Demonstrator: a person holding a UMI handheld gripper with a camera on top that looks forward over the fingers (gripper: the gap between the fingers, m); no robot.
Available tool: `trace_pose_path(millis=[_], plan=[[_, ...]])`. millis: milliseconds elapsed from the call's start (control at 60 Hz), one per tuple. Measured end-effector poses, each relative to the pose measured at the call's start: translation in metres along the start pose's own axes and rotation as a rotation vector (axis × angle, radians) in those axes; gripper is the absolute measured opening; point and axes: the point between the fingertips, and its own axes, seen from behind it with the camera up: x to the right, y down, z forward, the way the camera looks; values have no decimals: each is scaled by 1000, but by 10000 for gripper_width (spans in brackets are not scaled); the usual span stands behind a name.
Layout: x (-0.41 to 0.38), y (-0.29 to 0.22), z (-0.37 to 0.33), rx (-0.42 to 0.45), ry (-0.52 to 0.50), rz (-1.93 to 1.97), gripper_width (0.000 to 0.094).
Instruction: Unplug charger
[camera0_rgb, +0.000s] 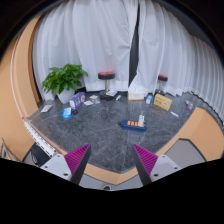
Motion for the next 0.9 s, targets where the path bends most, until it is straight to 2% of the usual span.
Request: trace_pose_path(millis=[167, 183, 200, 400, 583, 700, 800, 850, 900], plan=[[29, 22, 44, -40, 47, 8, 843], [26, 20, 29, -48, 53, 10, 843], [35, 27, 51, -42, 58, 9, 843], [90, 45, 131, -30, 160, 34, 847], [139, 6, 224, 81, 240, 38, 848], [166, -9, 281, 85, 272, 61, 852], [178, -29, 314, 129, 270, 93, 850], [182, -37, 327, 144, 270, 107, 824], [184, -43, 338, 154, 263, 118, 748]])
